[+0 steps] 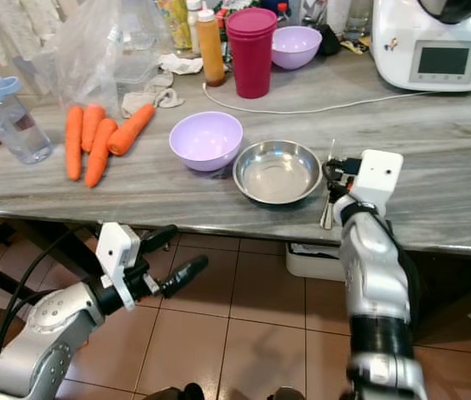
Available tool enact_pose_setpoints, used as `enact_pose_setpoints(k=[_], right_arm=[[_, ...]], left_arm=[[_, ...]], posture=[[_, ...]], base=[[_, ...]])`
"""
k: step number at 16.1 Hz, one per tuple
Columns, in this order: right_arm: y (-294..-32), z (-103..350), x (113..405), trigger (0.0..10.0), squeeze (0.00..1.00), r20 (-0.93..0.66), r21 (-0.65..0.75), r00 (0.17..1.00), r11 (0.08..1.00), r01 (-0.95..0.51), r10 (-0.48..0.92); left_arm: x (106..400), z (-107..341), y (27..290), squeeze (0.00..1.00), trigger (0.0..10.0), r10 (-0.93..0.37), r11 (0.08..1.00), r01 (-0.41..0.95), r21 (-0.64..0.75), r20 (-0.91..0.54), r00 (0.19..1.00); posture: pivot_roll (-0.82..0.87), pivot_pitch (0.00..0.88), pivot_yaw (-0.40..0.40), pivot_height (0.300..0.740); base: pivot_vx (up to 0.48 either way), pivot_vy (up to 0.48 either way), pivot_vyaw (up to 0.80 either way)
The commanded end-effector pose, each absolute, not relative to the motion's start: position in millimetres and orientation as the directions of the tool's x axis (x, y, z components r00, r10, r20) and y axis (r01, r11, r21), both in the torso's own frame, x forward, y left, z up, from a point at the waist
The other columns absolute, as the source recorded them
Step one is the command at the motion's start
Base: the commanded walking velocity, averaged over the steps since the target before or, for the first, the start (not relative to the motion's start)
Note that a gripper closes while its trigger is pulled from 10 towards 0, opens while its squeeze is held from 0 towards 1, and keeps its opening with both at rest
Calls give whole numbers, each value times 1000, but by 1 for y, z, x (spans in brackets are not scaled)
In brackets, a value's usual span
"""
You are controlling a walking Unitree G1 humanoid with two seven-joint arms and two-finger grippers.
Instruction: Setting the table
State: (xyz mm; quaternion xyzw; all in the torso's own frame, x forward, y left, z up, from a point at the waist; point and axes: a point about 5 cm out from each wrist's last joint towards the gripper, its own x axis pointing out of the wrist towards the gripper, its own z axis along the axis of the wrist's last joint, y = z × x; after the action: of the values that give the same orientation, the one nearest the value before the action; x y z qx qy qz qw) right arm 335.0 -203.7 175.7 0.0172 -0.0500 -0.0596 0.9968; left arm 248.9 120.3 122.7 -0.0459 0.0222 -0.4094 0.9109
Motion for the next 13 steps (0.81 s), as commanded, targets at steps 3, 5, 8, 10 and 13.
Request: enact_pose_setpoints(k=[3,5,8,10,13], right_arm=[[-197,186,327,10000,1000,168,12,979,993,113,-114],[-189,185,300,10000,1000,229,-58,966,989,139,-122],[-188,167,285,10000,1000,144,-9,980,990,144,-141],[-190,164,281,10000,1000,127,-20,982,990,142,-139],[-192,167,278,10000,1000,122,-42,982,987,153,-147]], left_arm=[[254,123,129,0,10000,-701,710,698,-90,4,714],[266,127,147,0,10000,-461,887,461,-31,20,887],[266,121,153,0,10000,-334,942,334,-24,-2,943],[268,119,150,0,10000,-323,946,323,-31,-7,946],[272,120,146,0,10000,-274,962,274,-4,-8,962]], posture=[[-191,85,91,740],[-190,71,79,740],[-196,66,70,740],[-205,65,64,740],[-210,60,54,740]], base=[[0,0,0],[0,0,0],[0,0,-513],[0,0,-756],[-82,0,-756]])
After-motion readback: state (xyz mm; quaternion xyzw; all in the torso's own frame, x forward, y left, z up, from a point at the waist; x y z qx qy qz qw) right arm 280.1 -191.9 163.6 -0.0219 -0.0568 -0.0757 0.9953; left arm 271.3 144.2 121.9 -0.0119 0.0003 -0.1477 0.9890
